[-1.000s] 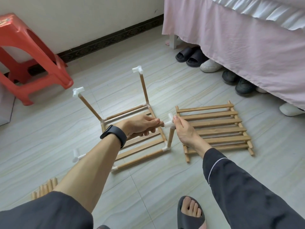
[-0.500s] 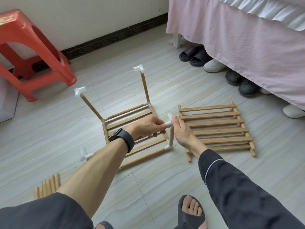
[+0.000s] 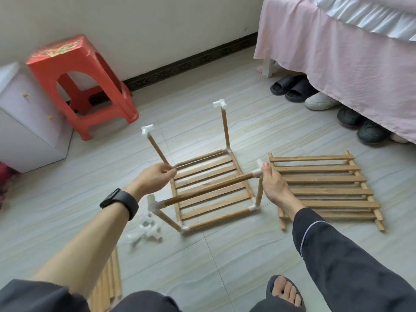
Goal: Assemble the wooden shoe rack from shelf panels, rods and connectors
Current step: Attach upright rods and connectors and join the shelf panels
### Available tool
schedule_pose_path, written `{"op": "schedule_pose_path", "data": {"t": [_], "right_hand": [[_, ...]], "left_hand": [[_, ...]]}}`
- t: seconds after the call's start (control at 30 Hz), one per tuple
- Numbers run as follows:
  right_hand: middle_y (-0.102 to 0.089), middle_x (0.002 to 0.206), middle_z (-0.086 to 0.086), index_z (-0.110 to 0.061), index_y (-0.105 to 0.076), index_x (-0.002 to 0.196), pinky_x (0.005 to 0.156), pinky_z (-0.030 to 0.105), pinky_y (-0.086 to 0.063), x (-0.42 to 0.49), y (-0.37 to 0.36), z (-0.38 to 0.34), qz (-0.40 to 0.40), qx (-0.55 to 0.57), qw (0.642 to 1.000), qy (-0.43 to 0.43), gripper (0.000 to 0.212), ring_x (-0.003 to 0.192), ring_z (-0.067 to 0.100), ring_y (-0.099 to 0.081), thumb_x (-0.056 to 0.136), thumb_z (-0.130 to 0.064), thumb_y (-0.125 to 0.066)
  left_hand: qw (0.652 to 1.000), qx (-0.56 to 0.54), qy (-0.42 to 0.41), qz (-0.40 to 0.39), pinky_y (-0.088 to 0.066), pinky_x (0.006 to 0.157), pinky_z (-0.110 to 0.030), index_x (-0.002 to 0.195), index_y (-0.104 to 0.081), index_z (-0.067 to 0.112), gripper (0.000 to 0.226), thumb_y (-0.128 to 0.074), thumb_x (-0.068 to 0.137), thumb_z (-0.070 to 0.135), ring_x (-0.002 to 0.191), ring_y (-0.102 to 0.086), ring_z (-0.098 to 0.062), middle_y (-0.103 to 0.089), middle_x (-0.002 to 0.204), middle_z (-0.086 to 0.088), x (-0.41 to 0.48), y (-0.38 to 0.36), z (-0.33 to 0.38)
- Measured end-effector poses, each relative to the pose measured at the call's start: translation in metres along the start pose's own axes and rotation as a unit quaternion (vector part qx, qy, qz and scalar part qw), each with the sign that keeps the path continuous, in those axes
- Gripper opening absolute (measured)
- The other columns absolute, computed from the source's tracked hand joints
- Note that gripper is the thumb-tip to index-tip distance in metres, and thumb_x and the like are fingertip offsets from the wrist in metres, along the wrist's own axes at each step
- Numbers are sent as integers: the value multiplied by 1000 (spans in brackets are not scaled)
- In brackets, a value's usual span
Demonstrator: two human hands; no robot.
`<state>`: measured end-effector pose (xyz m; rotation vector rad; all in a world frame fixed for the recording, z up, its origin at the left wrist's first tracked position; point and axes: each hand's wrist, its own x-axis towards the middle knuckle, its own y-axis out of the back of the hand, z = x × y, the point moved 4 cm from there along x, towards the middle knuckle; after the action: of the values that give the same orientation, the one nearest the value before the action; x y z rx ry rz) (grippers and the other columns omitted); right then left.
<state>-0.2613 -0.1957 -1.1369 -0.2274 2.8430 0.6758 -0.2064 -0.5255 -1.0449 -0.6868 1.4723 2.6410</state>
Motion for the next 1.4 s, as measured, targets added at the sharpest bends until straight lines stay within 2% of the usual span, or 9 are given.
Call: {"op": "schedule_pose_path", "data": {"t": [0.13,0.27,0.57,0.67,0.77,0.9,1.1,1.23,1.4], "right_hand": [[-57,137,18,-9,-56,139,104,39,-33,2,-3,-1,23,8,1000,-11,68,133,34,-48,108,-51,-13],[-58,130,16,-9,-60,134,104,38,-31,1,-3,-1,31,-4,999,-11,68,134,36,-46,109,-49,-11],[-53,144,20,-6,-50,145,115,38,-28,-6,-6,-4,41,-12,998,-42,65,140,36,-41,110,-43,-10],[-57,130,15,-6,-56,137,103,34,-30,-3,-4,-2,34,-17,998,-44,67,135,35,-45,110,-45,-9],[-58,131,20,-12,-63,122,93,30,-26,2,4,-3,42,-29,997,-50,61,130,37,-48,110,-45,-12],[-61,130,19,-22,-59,111,93,33,-28,4,7,-2,38,-68,996,-44,52,128,37,-51,110,-46,-12],[-52,142,26,-7,-51,140,107,43,-35,-9,13,-11,72,-142,987,-35,57,133,42,-46,110,-43,-19],[-43,146,14,-15,-50,137,106,44,-35,-29,15,-46,150,-264,951,57,40,132,35,-38,101,-32,-47],[-55,137,3,-20,-56,134,105,38,-39,-51,-34,-122,45,-284,931,223,37,127,21,-44,98,-28,-55]], "left_hand": [[963,-232,125,63,-40,96,-37,137,-52,13,51,-43,104,51,116,-52,-20,-55,137,-7,-43,-21,-75],[923,-347,149,73,-41,90,-39,125,-53,12,50,-25,108,50,107,-53,-22,-55,123,-6,-42,-61,-75],[908,-370,137,141,-41,93,-43,115,-46,10,43,-26,108,48,110,-59,-23,-72,101,4,3,-69,-80],[922,-341,134,126,-44,99,-47,116,-46,11,47,-25,107,52,113,-60,-27,-66,118,-11,5,-70,-83],[936,-319,109,98,-41,106,-50,125,-41,9,52,-25,106,54,115,-61,-26,-74,106,-10,0,-75,-83],[948,-294,95,77,-35,94,-38,122,-35,15,43,-25,106,54,111,-60,-17,-78,79,5,-12,-78,-79],[952,-267,101,114,-43,81,-35,121,-43,7,55,-20,106,55,96,-64,-19,-75,83,-4,-28,-77,-68],[948,-298,91,61,-40,95,-38,134,-37,8,59,-23,105,57,113,-61,-22,-77,92,-3,-37,-80,-67],[959,-274,63,45,-48,96,-44,116,-51,17,50,-29,103,60,108,-60,-20,-65,119,-6,-52,-63,-87]]}}
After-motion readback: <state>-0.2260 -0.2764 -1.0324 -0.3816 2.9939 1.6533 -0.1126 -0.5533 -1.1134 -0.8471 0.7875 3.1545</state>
